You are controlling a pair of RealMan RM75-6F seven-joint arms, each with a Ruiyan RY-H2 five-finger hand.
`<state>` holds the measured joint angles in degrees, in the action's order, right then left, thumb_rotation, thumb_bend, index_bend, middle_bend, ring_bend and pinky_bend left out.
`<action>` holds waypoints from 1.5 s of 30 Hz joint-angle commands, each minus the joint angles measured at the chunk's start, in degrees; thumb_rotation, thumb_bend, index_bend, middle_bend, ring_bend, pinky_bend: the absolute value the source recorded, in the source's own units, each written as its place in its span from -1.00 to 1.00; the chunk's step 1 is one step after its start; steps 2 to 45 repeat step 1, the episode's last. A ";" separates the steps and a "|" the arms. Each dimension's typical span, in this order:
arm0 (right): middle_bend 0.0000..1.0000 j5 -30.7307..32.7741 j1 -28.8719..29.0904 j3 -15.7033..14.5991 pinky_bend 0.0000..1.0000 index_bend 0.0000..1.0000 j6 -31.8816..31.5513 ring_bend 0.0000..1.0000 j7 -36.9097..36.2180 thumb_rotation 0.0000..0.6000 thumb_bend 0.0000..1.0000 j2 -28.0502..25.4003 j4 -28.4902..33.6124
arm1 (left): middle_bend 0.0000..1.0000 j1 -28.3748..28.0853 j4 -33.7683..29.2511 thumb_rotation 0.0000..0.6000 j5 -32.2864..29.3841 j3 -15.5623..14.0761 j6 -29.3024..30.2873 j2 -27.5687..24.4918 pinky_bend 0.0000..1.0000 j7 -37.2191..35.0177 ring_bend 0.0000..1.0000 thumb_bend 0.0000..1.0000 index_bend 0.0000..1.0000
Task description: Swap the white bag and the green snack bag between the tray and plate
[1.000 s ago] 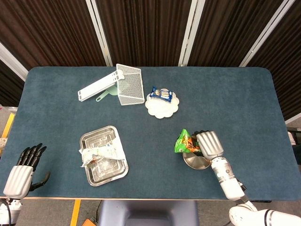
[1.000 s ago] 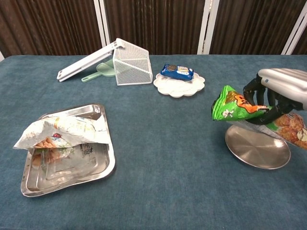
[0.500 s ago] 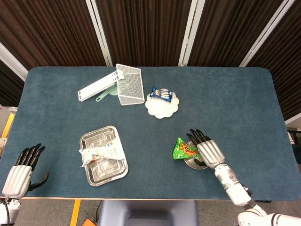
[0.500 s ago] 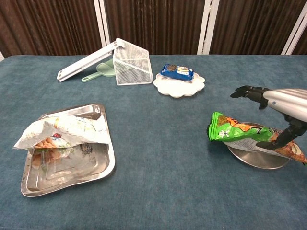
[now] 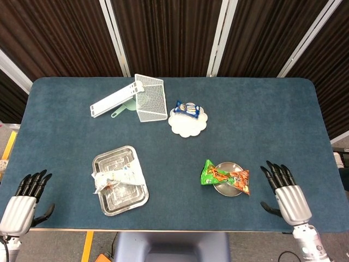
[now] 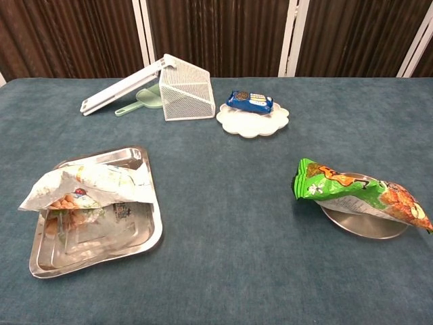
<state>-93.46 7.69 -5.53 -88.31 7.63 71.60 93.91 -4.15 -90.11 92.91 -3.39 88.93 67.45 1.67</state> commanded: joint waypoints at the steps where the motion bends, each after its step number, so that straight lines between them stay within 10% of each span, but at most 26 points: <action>1: -1.00 -2.04 -1.13 -0.94 -1.00 -1.00 -1.16 -1.00 -1.52 1.00 -0.47 -0.25 -1.65 | -1.00 0.38 0.42 1.00 0.28 0.21 0.75 0.16 -1.00 0.89 -1.00 -0.23 -1.00; 45: -1.00 -2.04 -1.13 -0.94 -1.00 -1.00 -1.16 -1.00 -1.52 1.00 -0.47 -0.25 -1.65 | -1.00 0.38 0.42 1.00 0.28 0.21 0.75 0.16 -1.00 0.89 -1.00 -0.23 -1.00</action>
